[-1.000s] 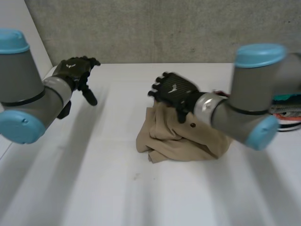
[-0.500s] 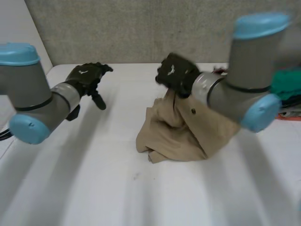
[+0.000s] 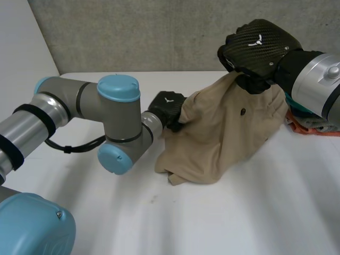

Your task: Fold the laundry.

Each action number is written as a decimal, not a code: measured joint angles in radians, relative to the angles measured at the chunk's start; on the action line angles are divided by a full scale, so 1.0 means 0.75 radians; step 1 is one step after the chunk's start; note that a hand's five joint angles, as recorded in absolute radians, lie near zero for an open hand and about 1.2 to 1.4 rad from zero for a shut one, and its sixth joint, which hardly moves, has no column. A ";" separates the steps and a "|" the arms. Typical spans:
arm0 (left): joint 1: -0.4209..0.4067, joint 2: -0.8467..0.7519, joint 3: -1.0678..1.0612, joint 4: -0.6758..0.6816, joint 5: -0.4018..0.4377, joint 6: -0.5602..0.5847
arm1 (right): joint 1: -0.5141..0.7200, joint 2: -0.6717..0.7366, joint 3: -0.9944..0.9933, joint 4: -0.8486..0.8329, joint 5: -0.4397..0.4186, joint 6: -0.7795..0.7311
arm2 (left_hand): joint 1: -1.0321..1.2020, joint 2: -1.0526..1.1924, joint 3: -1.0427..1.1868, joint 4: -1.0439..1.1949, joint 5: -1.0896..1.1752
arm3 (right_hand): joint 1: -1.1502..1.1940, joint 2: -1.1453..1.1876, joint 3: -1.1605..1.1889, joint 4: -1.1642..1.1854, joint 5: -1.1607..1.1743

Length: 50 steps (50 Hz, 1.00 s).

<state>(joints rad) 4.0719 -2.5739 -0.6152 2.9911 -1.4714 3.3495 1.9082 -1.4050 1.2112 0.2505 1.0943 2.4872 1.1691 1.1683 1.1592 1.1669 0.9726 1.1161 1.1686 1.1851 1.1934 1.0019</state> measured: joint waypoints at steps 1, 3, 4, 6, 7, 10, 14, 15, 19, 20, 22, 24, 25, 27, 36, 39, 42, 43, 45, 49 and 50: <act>0.005 0.005 0.013 -0.003 -0.042 0.008 | -0.012 0.015 -0.002 -0.009 0.002 0.005 | 0.000 0.014 0.010 0.015 0.007 | 0.000 0.000 0.000 0.000 0.000; 0.021 0.022 0.034 -0.003 -0.109 0.026 | -0.030 0.051 -0.016 -0.027 0.011 0.009 | 0.000 0.031 0.029 0.032 0.009 | 0.004 0.000 0.000 0.000 0.000; 0.030 0.032 0.045 0.001 -0.135 0.035 | -0.036 0.070 -0.025 -0.037 0.018 0.011 | 0.000 0.031 0.029 0.032 0.009 | 0.006 0.000 0.000 0.000 0.000; 0.065 0.074 0.086 0.033 -0.183 0.061 | -0.050 0.141 -0.076 -0.074 0.055 0.015 | 0.000 0.033 0.030 0.033 0.009 | 0.006 0.000 0.000 0.000 0.000; 0.078 0.092 0.105 0.053 -0.190 0.070 | -0.052 0.172 -0.104 -0.093 0.076 0.017 | 0.000 0.033 0.030 0.034 0.008 | 0.006 0.000 0.000 0.000 0.000; 0.111 0.154 0.175 0.146 -0.172 0.088 | -0.041 0.282 -0.232 -0.187 0.179 0.032 | 0.000 0.033 0.030 0.034 0.008 | 0.006 0.000 0.000 0.000 0.000; 0.125 0.226 0.277 0.306 -0.105 0.093 | -0.008 0.412 -0.435 -0.382 0.366 0.085 | 0.000 0.033 0.030 0.034 0.009 | 0.006 0.000 0.000 0.000 0.000; 0.125 0.234 0.290 0.328 -0.097 0.093 | 0.000 0.436 -0.480 -0.436 0.414 0.104 | 0.000 0.033 0.030 0.034 0.009 | 0.006 0.000 0.000 0.000 0.000; 0.112 0.286 0.339 0.427 -0.074 0.091 | 0.033 0.503 -0.627 -0.678 0.586 0.206 | 0.000 0.033 0.030 0.034 0.009 | 0.006 0.000 0.000 0.000 0.000; 0.111 0.295 0.336 0.432 -0.077 0.090 | 0.039 0.505 -0.636 -0.706 0.601 0.223 | 0.000 0.033 0.030 0.034 0.008 | 0.006 0.000 0.000 0.000 0.000; 0.107 0.326 0.297 0.433 -0.097 0.089 | 0.054 0.499 -0.638 -0.747 0.614 0.255 | 0.000 0.033 0.030 0.034 0.009 | 0.006 0.000 0.000 0.000 0.000; 0.108 0.349 0.249 0.428 -0.114 0.089 | 0.072 0.478 -0.606 -0.764 0.607 0.283 | 0.000 0.033 0.030 0.034 0.009 | 0.006 0.000 0.000 0.000 0.005; 0.111 0.371 0.197 0.421 -0.127 0.089 | 0.082 0.457 -0.562 -0.760 0.591 0.296 | 0.000 0.033 0.030 0.034 0.009 | 0.006 -0.001 0.000 0.000 0.007; 0.118 0.413 0.072 0.409 -0.148 0.090 | 0.093 0.415 -0.463 -0.743 0.557 0.309 | 0.000 0.027 0.028 0.028 0.008 | 0.006 -0.001 0.000 0.000 0.007; 0.167 0.542 -0.637 0.409 -0.092 0.160 | 0.053 0.224 0.244 -0.669 0.395 0.301 | -0.306 -0.278 -0.263 -0.274 -0.246 | 0.004 -0.001 0.000 0.000 0.007; 0.181 0.547 -0.817 0.416 -0.042 0.206 | 0.029 0.204 0.437 -0.668 0.363 0.286 | -0.454 -0.434 -0.419 -0.428 -0.403 | 0.004 0.000 0.000 0.000 0.007; 0.198 0.542 -0.968 0.426 0.009 0.266 | 0.007 0.207 0.613 -0.673 0.325 0.259 | -0.534 -0.526 -0.509 -0.528 -0.507 | 0.004 0.000 0.000 0.000 0.007; 0.203 0.541 -0.996 0.428 0.020 0.281 | 0.003 0.211 0.643 -0.674 0.317 0.253 | -0.553 -0.545 -0.528 -0.547 -0.528 | 0.004 0.000 0.000 0.000 0.007; 0.212 0.542 -1.048 0.436 0.039 0.313 | -0.005 0.223 0.708 -0.676 0.294 0.235 | -0.633 -0.621 -0.605 -0.626 -0.608 | 0.004 0.000 0.000 0.000 0.007; 0.225 0.556 -1.104 0.459 0.060 0.359 | -0.008 0.245 0.760 -0.667 0.265 0.210 | -0.815 -0.801 -0.786 -0.810 -0.792 | 0.004 0.000 0.000 0.000 0.007; 0.226 0.561 -1.109 0.467 0.062 0.366 | -0.007 0.248 0.762 -0.660 0.263 0.207 | -0.828 -0.820 -0.802 -0.829 -0.812 | 0.000 -0.017 -0.023 -0.024 -0.008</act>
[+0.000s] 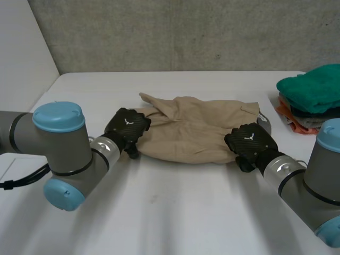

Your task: Fold the laundry.

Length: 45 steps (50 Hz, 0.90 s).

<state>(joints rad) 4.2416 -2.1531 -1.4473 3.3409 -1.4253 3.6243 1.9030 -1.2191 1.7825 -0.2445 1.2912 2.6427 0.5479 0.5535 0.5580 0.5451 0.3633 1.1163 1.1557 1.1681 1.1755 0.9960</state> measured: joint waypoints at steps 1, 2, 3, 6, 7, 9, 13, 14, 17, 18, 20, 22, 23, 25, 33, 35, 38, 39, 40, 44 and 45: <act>0.000 0.002 -0.001 0.003 0.000 0.002 | 0.000 0.001 0.000 0.003 -0.001 -0.001 | 0.000 -0.004 -0.002 -0.003 -0.003 | -0.008 -0.015 -0.007 -0.009 -0.013; 0.001 0.007 -0.004 0.010 -0.001 0.007 | 0.003 0.002 -0.002 0.012 -0.002 -0.002 | 0.000 -0.004 -0.002 -0.004 -0.003 | -0.102 -0.141 -0.135 -0.140 -0.136; 0.000 0.010 -0.006 0.016 -0.003 0.009 | 0.004 0.002 -0.006 0.022 -0.001 -0.003 | 0.000 -0.004 -0.002 -0.003 -0.002 | -0.237 -0.294 -0.300 -0.305 -0.283; -0.001 0.017 -0.011 0.026 -0.009 0.016 | 0.008 -0.005 -0.018 0.056 0.009 -0.002 | 0.003 -0.003 -0.001 0.000 0.006 | -0.583 -0.654 -0.661 -0.664 -0.674; -0.001 0.017 -0.011 0.026 -0.009 0.016 | 0.008 -0.005 -0.018 0.056 0.009 -0.002 | 0.003 -0.003 -0.001 0.000 0.006 | -0.583 -0.654 -0.661 -0.664 -0.674; -0.003 0.021 -0.023 0.026 -0.015 0.028 | 0.006 -0.020 -0.026 0.082 0.027 0.004 | 0.072 0.058 0.050 0.070 0.080 | -0.715 -0.792 -0.812 -0.818 -0.836; -0.006 0.028 -0.046 0.024 -0.019 0.059 | -0.005 -0.044 -0.035 0.109 0.055 0.024 | 0.253 0.223 0.215 0.231 0.235 | -0.762 -0.848 -0.864 -0.875 -0.896; -0.007 0.033 -0.059 0.023 -0.020 0.081 | -0.013 -0.053 -0.041 0.126 0.070 0.041 | 0.453 0.422 0.413 0.421 0.422 | -0.788 -0.877 -0.892 -0.905 -0.926; -0.006 0.043 -0.077 0.022 -0.020 0.121 | -0.022 -0.056 -0.057 0.165 0.086 0.074 | 0.704 0.678 0.654 0.679 0.676 | -0.828 -0.903 -0.909 -0.938 -0.958; -0.006 0.048 -0.083 0.022 -0.020 0.137 | -0.025 -0.051 -0.066 0.187 0.092 0.089 | 0.781 0.780 0.758 0.786 0.782 | -0.839 -0.903 -0.910 -0.944 -0.964; -0.005 0.055 -0.089 0.022 -0.020 0.158 | -0.027 -0.036 -0.083 0.226 0.098 0.108 | 0.787 0.841 0.823 0.855 0.838 | -0.846 -0.903 -0.910 -0.945 -0.967; -0.005 0.063 -0.090 0.022 -0.019 0.173 | -0.026 -0.007 -0.109 0.277 0.104 0.122 | 0.788 0.853 0.834 0.863 0.840 | -0.854 -0.903 -0.910 -0.948 -0.969; -0.005 0.066 -0.088 0.022 -0.019 0.177 | -0.024 0.015 -0.125 0.305 0.109 0.125 | 0.788 0.853 0.834 0.863 0.840 | -0.855 -0.903 -0.910 -0.948 -0.973; -0.007 0.070 -0.083 0.021 -0.019 0.177 | -0.019 0.054 -0.152 0.344 0.121 0.123 | 0.788 0.853 0.834 0.863 0.840 | -0.855 -0.903 -0.910 -0.948 -0.974; -0.018 0.068 -0.055 -0.008 -0.024 0.150 | -0.008 0.139 -0.207 0.330 0.212 0.090 | 0.787 0.853 0.834 0.863 0.840 | -0.789 -0.841 -0.855 -0.866 -0.855; -0.021 0.064 -0.048 -0.028 -0.028 0.144 | -0.008 0.138 -0.204 0.300 0.230 0.087 | 0.787 0.853 0.834 0.863 0.840 | -0.680 -0.691 -0.711 -0.734 -0.719; -0.024 0.060 -0.036 -0.070 -0.036 0.138 | -0.008 0.131 -0.196 0.243 0.250 0.083 | 0.788 0.853 0.834 0.863 0.840 | -0.419 -0.388 -0.425 -0.435 -0.428; -0.024 0.060 -0.035 -0.077 -0.037 0.137 | -0.008 0.131 -0.196 0.239 0.251 0.083 | 0.788 0.853 0.834 0.863 0.840 | -0.389 -0.355 -0.377 -0.407 -0.400; -0.024 0.064 -0.032 -0.099 -0.039 0.135 | -0.010 0.132 -0.195 0.224 0.254 0.079 | 0.788 0.853 0.834 0.863 0.840 | -0.155 -0.111 -0.152 -0.162 -0.162; -0.023 0.106 -0.030 -0.200 -0.042 0.128 | -0.023 0.125 -0.199 0.225 0.255 0.055 | 0.788 0.853 0.834 0.863 0.840 | -0.010 0.009 0.013 0.017 -0.005; -0.023 0.122 -0.032 -0.226 -0.042 0.128 | -0.025 0.118 -0.199 0.234 0.253 0.049 | 0.787 0.853 0.834 0.863 0.840 | -0.010 0.009 0.015 0.020 -0.004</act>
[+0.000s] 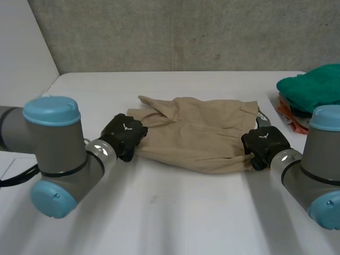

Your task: Fold the laundry.

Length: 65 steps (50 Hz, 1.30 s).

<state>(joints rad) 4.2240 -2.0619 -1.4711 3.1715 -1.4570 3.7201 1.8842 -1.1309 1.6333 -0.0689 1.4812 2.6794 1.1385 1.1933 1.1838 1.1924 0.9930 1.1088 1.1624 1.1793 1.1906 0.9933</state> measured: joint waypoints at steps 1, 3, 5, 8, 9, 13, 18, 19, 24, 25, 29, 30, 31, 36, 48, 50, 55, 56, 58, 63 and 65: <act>-0.001 0.037 -0.001 -0.049 -0.001 0.000 | -0.004 -0.025 -0.001 0.024 -0.006 -0.013 | 0.000 0.000 0.000 0.000 0.000 | 0.000 0.000 0.001 0.002 0.000; -0.003 0.110 -0.004 -0.125 -0.002 0.000 | -0.008 -0.079 -0.004 0.065 -0.019 -0.030 | 0.000 0.000 0.000 0.000 0.000 | 0.000 0.000 0.001 0.003 0.001; -0.004 0.198 -0.002 -0.189 -0.002 -0.001 | -0.011 -0.153 -0.014 0.109 -0.037 -0.045 | 0.000 0.000 0.000 0.000 0.000 | 0.006 0.000 0.001 0.004 0.001; 0.001 0.409 0.014 -0.293 0.000 -0.007 | -0.018 -0.321 -0.064 0.194 -0.073 -0.058 | 0.000 0.000 0.001 0.000 0.000 | 0.033 0.000 0.001 0.004 0.005; 0.002 0.459 0.020 -0.311 0.001 -0.010 | -0.019 -0.361 -0.082 0.213 -0.081 -0.057 | 0.000 0.000 0.002 0.000 0.000 | 0.033 0.000 0.001 0.004 0.005; 0.018 0.718 0.126 -0.358 0.018 -0.047 | -0.042 -0.539 -0.262 0.339 -0.110 -0.020 | 0.000 0.003 0.004 0.004 0.000 | 0.033 0.000 0.007 0.004 0.008; 0.053 0.816 0.310 -0.381 0.044 -0.129 | -0.086 -0.582 -0.570 0.561 -0.143 0.067 | 0.000 0.003 0.004 0.005 0.000 | 0.033 0.000 0.007 0.004 0.022; 0.063 0.803 0.353 -0.391 0.049 -0.150 | -0.091 -0.558 -0.648 0.621 -0.153 0.088 | 0.000 0.003 0.004 0.005 0.000 | 0.033 0.001 0.007 0.004 0.022; 0.098 0.630 0.472 -0.453 0.058 -0.204 | -0.063 -0.403 -0.855 0.807 -0.175 0.118 | 0.000 0.003 0.004 0.005 0.016 | 0.033 0.001 0.007 0.004 0.024; 0.102 0.578 0.487 -0.467 0.060 -0.210 | -0.054 -0.371 -0.875 0.829 -0.174 0.116 | 0.000 0.003 0.004 0.005 0.019 | 0.033 0.001 0.007 0.004 0.024; 0.113 0.380 0.539 -0.488 0.077 -0.216 | 0.000 -0.208 -0.924 0.881 -0.151 0.090 | 0.000 0.003 0.004 0.005 0.022 | 0.033 0.001 0.007 0.004 0.026; 0.116 0.298 0.565 -0.483 0.090 -0.213 | 0.024 -0.139 -0.932 0.876 -0.130 0.080 | 0.000 0.004 0.004 0.005 0.022 | 0.033 0.004 0.007 0.004 0.026; 0.118 0.244 0.589 -0.475 0.102 -0.210 | 0.040 -0.093 -0.939 0.863 -0.114 0.074 | 0.000 0.003 0.004 0.005 0.022 | 0.033 0.009 0.007 0.004 0.026; 0.124 0.022 0.773 -0.391 0.161 -0.188 | 0.104 0.075 -1.002 0.715 -0.026 0.076 | 0.000 0.004 0.004 0.005 0.022 | 0.033 0.010 0.007 0.004 0.026; 0.154 -0.002 1.331 0.101 0.028 -0.320 | 0.165 0.095 -1.270 -0.195 0.176 0.219 | 0.000 0.004 0.004 0.005 0.022 | 0.033 0.010 0.008 0.005 0.026; 0.161 0.035 1.320 0.165 0.002 -0.353 | 0.166 0.069 -1.269 -0.287 0.172 0.226 | 0.000 0.004 0.004 0.005 0.022 | 0.033 0.010 0.008 0.004 0.026; 0.202 0.173 1.111 0.318 -0.024 -0.424 | 0.164 0.007 -1.224 -0.402 0.113 0.230 | 0.000 0.004 0.004 0.005 0.022 | 0.033 0.010 0.008 0.004 0.026; 0.207 0.189 1.072 0.327 -0.022 -0.426 | 0.164 0.003 -1.209 -0.396 0.105 0.229 | 0.000 0.004 0.004 0.005 0.022 | 0.033 0.010 0.008 0.005 0.026; 0.224 0.234 0.949 0.346 -0.014 -0.430 | 0.162 -0.004 -1.161 -0.371 0.089 0.229 | 0.000 0.004 0.005 0.005 0.022 | 0.033 0.010 0.008 0.004 0.026; 0.252 0.318 0.603 0.361 0.020 -0.430 | 0.147 -0.023 -0.939 -0.296 0.046 0.231 | 0.000 0.008 0.008 0.006 0.022 | 0.033 0.013 0.008 0.005 0.026; 0.254 0.333 0.447 0.361 0.040 -0.427 | 0.141 -0.027 -0.806 -0.280 0.018 0.230 | 0.000 0.008 0.008 0.006 0.022 | 0.033 0.013 0.008 0.005 0.026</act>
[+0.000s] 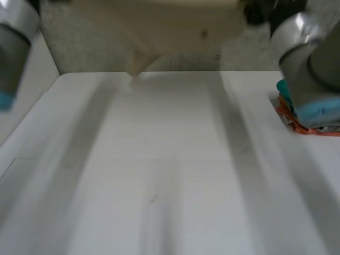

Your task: Fold the laundry.

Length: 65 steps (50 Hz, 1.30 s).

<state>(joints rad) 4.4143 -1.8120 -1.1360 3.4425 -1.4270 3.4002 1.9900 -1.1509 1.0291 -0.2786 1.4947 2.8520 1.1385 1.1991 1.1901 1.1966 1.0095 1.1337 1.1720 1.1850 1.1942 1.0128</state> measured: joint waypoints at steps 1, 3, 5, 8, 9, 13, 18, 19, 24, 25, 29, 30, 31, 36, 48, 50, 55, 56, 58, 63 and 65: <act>-0.003 0.001 -0.087 0.000 0.013 0.003 | -0.003 0.001 0.080 0.004 -0.019 -0.001 | 0.000 0.000 0.000 0.000 0.000 | 0.000 0.000 0.000 0.000 0.000; -0.013 -0.007 -0.210 0.001 0.032 0.008 | -0.008 0.011 0.202 0.001 -0.053 -0.006 | 0.000 0.000 0.000 0.000 0.000 | 0.000 0.000 0.000 0.000 0.000; -0.030 -0.035 -0.330 0.004 0.052 0.023 | -0.016 0.034 0.322 -0.011 -0.087 -0.016 | 0.000 0.000 0.000 0.000 0.000 | 0.000 0.000 0.000 0.000 0.000; -0.054 -0.097 -0.466 0.009 0.072 0.066 | -0.030 0.084 0.465 -0.034 -0.120 -0.040 | 0.000 0.000 0.000 0.000 0.000 | 0.000 0.001 0.000 0.000 0.000; -0.061 -0.121 -0.503 0.009 0.075 0.086 | -0.035 0.103 0.506 -0.040 -0.128 -0.051 | 0.000 0.000 0.000 0.000 0.000 | 0.000 0.001 0.000 0.000 0.000; -0.083 -0.209 -0.609 -0.019 0.067 0.180 | -0.060 0.172 0.643 -0.050 -0.144 -0.111 | 0.000 0.000 0.000 0.000 0.000 | 0.000 0.008 0.000 0.000 0.000; -0.111 -0.234 -0.667 -0.179 0.008 0.300 | -0.083 0.174 0.745 0.018 -0.151 -0.188 | 0.000 0.000 0.000 0.000 0.000 | 0.000 0.014 0.002 0.000 0.000; -0.117 -0.228 -0.672 -0.209 0.000 0.312 | -0.084 0.166 0.752 0.034 -0.152 -0.196 | 0.000 0.000 0.000 0.000 0.000 | 0.000 0.014 0.004 0.000 0.000; -0.168 -0.141 -0.700 -0.430 -0.053 0.370 | -0.091 0.046 0.795 0.245 -0.165 -0.276 | 0.000 0.000 0.000 0.000 0.000 | 0.000 0.025 0.013 0.000 0.000; -0.179 -0.121 -0.707 -0.473 -0.062 0.376 | -0.092 0.027 0.799 0.278 -0.167 -0.289 | 0.000 0.000 0.000 0.000 0.000 | 0.000 0.025 0.013 0.000 0.000; -0.229 -0.031 -0.749 -0.663 -0.102 0.387 | -0.106 -0.127 0.818 0.599 -0.182 -0.441 | 0.000 0.000 0.000 0.000 0.000 | 0.000 0.025 0.013 0.000 0.000; -0.242 -0.010 -0.760 -0.712 -0.109 0.387 | -0.110 -0.150 0.821 0.661 -0.184 -0.474 | 0.000 0.000 0.000 0.000 0.000 | 0.000 0.025 0.013 0.000 0.000; -0.254 0.008 -0.772 -0.758 -0.114 0.387 | -0.116 -0.177 0.825 0.740 -0.185 -0.519 | 0.000 0.000 0.000 0.000 0.000 | 0.000 0.025 0.013 0.000 0.000; -0.322 0.089 -0.816 -1.016 -0.119 0.381 | -0.158 -0.288 0.855 1.137 -0.202 -0.759 | 0.000 0.000 0.000 0.000 0.000 | 0.000 0.031 0.013 0.000 0.000; -0.398 0.089 -0.660 -1.239 -0.084 0.404 | -0.239 -0.331 0.844 1.331 -0.311 -0.916 | 0.000 0.000 0.000 0.000 0.000 | 0.000 0.033 0.013 0.000 0.000; -0.379 0.036 -0.549 -1.145 -0.085 0.428 | -0.243 -0.292 0.797 1.238 -0.308 -0.832 | 0.000 0.000 0.000 0.000 0.000 | 0.000 0.033 0.013 0.000 0.000; -0.339 -0.125 -0.291 -0.930 -0.054 0.483 | -0.232 -0.209 0.697 1.034 -0.264 -0.656 | 0.000 0.000 0.000 0.000 0.000 | 0.000 0.033 0.013 0.000 0.002; -0.331 -0.175 -0.219 -0.880 -0.043 0.494 | -0.227 -0.188 0.672 0.982 -0.247 -0.619 | 0.000 0.000 0.000 0.000 0.000 | 0.000 0.033 0.013 0.000 0.002; -0.321 -0.280 -0.080 -0.801 -0.027 0.507 | -0.216 -0.146 0.626 0.888 -0.208 -0.562 | 0.000 0.000 0.000 0.000 0.000 | 0.000 0.033 0.013 0.000 0.002; -0.310 -0.604 0.332 -0.685 -0.031 0.512 | -0.185 -0.017 0.512 0.643 -0.087 -0.477 | 0.000 0.000 0.000 0.000 0.000 | 0.000 0.033 0.013 0.000 0.005; -0.312 -0.733 0.495 -0.673 -0.049 0.509 | -0.173 0.048 0.465 0.540 -0.036 -0.465 | 0.000 0.000 0.000 0.000 0.000 | 0.000 0.033 0.013 0.000 0.005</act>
<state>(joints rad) 4.1805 -2.3620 -0.7650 2.9379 -1.4637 3.7818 1.8601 -1.1152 1.3776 0.1267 1.4680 2.5032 1.1385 1.1992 1.1901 1.1969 1.0095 1.1338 1.1966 1.1945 1.1941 1.0165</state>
